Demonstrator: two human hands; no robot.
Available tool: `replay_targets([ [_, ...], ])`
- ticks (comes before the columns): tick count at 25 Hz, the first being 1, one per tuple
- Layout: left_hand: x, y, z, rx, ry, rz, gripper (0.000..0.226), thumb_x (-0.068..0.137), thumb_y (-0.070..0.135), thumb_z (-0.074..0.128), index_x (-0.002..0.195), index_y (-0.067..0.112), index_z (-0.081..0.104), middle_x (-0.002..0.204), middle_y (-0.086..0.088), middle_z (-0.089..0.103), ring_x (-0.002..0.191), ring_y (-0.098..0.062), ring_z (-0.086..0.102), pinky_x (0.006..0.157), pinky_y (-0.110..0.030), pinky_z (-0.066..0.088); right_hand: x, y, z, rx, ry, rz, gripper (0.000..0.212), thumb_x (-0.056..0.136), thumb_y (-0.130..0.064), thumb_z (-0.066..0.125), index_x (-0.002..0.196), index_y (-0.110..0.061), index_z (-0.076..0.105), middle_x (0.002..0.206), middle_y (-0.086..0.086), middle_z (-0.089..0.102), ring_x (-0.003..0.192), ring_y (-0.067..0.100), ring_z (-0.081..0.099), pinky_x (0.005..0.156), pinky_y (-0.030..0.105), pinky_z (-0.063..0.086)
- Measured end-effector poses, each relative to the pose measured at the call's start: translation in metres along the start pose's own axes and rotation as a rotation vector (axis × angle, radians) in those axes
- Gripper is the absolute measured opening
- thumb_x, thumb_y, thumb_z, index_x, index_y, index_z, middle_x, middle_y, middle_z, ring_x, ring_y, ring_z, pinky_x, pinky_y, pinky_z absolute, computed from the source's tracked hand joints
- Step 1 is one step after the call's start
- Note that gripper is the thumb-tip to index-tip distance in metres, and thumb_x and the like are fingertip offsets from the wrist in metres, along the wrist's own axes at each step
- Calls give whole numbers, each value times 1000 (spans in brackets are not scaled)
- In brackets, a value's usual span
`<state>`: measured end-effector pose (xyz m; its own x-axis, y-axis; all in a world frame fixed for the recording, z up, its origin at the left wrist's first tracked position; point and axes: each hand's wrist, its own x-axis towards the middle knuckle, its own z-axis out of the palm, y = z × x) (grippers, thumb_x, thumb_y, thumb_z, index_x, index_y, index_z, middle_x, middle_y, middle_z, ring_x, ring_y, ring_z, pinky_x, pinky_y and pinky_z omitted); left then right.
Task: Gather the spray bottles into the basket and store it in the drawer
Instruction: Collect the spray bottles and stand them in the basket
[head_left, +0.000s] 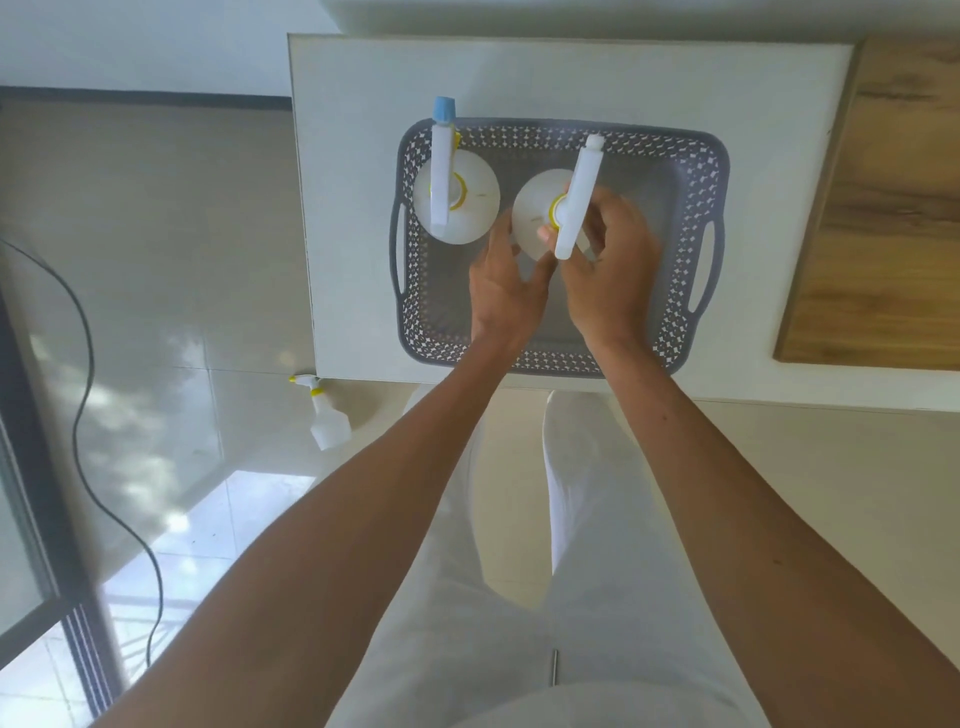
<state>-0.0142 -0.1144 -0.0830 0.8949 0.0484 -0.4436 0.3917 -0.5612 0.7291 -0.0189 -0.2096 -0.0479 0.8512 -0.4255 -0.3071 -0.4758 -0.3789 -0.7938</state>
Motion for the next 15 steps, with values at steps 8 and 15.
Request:
replay_targets([
  [8,17,6,14,-21,2,12,59,92,17,70,141,-1,44,127,-15,67,117,-26,65,96,-36,56,21,7,0,-1,24,-15,32,90,-10,76,120,0,68,115,12,71,108,23,68,98,38,58],
  [15,17,5,14,-21,-51,-80,65,93,21,69,147,0,39,135,-17,62,123,-26,63,97,-31,54,26,10,0,-3,1,-47,34,88,-10,77,120,-1,69,115,10,72,107,26,68,96,44,57],
])
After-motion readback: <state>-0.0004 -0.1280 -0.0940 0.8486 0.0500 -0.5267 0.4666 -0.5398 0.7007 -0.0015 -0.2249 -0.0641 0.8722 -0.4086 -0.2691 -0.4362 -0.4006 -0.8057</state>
